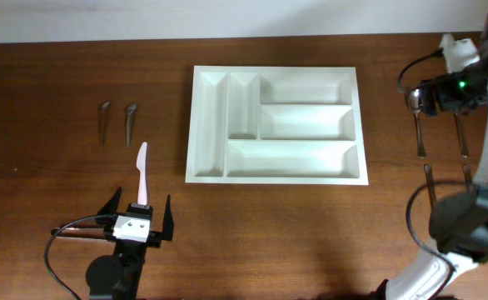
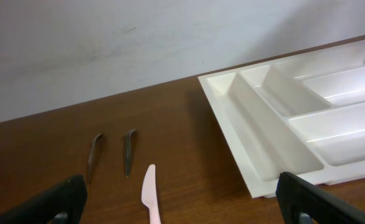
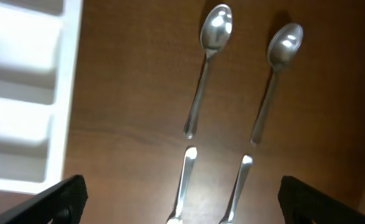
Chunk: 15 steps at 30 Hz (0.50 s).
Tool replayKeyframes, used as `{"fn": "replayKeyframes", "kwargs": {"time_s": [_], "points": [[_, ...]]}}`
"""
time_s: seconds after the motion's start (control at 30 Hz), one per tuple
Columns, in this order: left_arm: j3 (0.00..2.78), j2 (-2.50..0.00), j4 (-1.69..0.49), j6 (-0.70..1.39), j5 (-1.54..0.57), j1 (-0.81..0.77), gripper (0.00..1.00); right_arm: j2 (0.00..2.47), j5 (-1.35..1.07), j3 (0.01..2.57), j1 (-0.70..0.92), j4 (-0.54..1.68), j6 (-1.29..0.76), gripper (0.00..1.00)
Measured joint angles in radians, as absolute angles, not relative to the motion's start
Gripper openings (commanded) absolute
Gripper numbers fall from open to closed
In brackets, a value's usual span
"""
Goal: Pack container
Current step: 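Move the right gripper over the left silver spoon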
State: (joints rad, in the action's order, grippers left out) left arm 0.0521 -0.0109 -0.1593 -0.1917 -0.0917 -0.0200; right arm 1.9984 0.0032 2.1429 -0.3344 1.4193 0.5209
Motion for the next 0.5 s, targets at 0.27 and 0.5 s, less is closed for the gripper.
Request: {"fn": "replayKeyframes", "kwargs": {"time_s": [0.27, 0.5], "points": [[0.052, -0.011, -0.159, -0.192, -0.092, -0.02, 0.99, 2.12, 0.003, 2.143, -0.348, 1.317, 0.611, 0.99], [0.052, -0.011, -0.159, -0.192, -0.092, -0.02, 0.99, 2.165, -0.022, 2.143, -0.43, 1.295, 0.633, 0.99]]}}
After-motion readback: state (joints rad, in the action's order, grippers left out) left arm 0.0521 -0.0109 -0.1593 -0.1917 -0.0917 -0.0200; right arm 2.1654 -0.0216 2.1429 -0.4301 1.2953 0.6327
